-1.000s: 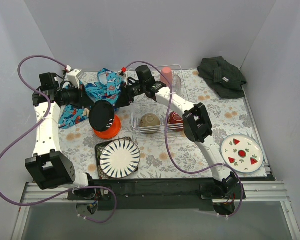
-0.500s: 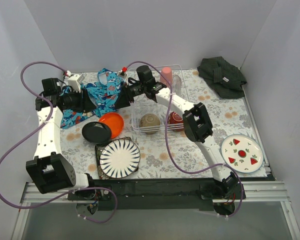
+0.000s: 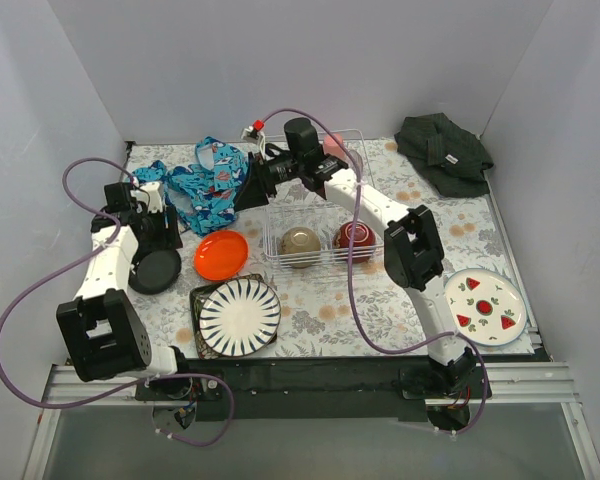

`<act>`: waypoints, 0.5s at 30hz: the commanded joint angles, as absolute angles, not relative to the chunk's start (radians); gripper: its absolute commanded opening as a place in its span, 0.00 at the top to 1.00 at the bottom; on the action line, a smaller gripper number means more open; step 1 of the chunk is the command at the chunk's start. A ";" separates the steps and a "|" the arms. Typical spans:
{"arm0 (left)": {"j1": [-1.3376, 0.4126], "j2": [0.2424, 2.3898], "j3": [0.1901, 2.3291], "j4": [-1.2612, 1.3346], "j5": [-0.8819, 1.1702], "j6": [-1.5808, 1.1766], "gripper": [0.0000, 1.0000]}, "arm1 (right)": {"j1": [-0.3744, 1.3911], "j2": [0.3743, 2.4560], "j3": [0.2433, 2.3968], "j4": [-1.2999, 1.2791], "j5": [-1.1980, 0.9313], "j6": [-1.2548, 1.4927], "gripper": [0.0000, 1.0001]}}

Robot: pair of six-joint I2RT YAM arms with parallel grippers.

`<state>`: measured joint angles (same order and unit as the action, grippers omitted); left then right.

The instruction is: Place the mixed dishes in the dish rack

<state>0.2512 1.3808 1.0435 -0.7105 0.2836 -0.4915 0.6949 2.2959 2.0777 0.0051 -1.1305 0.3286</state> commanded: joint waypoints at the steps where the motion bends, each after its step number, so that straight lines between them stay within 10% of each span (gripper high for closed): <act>1: 0.255 1.402 1.012 -0.611 0.138 -0.538 0.39 | 0.690 2.197 2.063 0.035 -1.161 0.333 0.43; 15: 0.383 1.583 1.166 -0.667 -0.159 -0.430 0.38 | 0.650 2.066 1.956 -0.043 -1.131 0.258 0.44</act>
<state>0.3199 1.5406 1.0985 -0.6525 -0.0525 -0.4644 0.6754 2.1742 1.9781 -0.0093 -1.1370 0.3130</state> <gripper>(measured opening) 0.628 0.566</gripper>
